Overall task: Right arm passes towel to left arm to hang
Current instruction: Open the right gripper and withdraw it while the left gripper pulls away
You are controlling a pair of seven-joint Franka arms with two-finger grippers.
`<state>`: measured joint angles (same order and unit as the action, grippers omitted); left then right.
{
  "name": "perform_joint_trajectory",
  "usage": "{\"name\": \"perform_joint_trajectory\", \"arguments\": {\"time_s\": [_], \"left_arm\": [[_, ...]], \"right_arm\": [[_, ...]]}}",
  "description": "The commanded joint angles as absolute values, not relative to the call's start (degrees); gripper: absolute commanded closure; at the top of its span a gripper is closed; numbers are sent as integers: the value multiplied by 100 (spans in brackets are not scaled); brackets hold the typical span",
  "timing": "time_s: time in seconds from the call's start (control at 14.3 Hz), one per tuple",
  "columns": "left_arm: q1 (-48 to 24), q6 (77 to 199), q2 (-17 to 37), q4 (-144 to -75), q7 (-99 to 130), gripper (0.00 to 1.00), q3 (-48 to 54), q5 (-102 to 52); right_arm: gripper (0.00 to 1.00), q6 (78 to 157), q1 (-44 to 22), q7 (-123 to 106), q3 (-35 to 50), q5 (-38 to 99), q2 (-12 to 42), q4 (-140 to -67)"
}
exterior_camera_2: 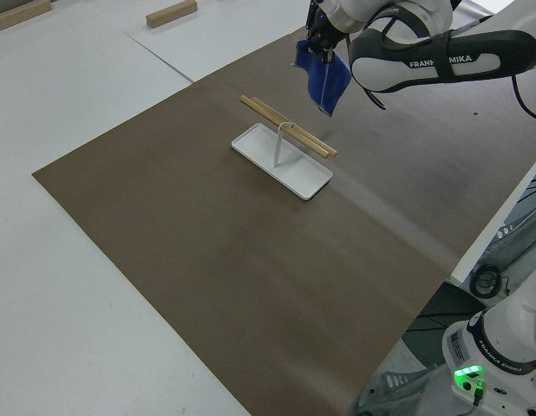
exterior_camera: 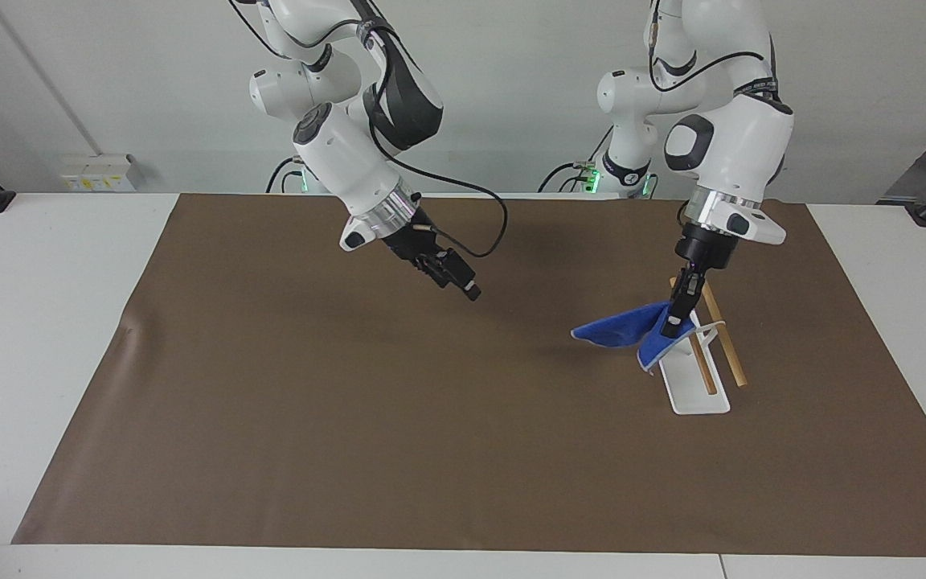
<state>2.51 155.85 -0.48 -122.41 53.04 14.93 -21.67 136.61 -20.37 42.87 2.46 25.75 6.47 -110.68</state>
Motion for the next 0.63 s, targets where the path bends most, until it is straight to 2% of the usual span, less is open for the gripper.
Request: {"name": "perform_joint_trajectory", "arguments": {"time_s": [0.0,0.21,0.56], "left_arm": [[229,15724,88,-12182,4949,100,1284,-2215],[237,15654,88,-12129,4616,100,1056,-2215],[237,15522,79,-12129,4315,100,616,-2215]], "right_arm": [[0,13291,-1558,3248,290,1060,501,-11206],[0,12842,-1197,2217,281,125,449,-11153],[0,11780,-519,1795,264,18,343,-10539]]}}
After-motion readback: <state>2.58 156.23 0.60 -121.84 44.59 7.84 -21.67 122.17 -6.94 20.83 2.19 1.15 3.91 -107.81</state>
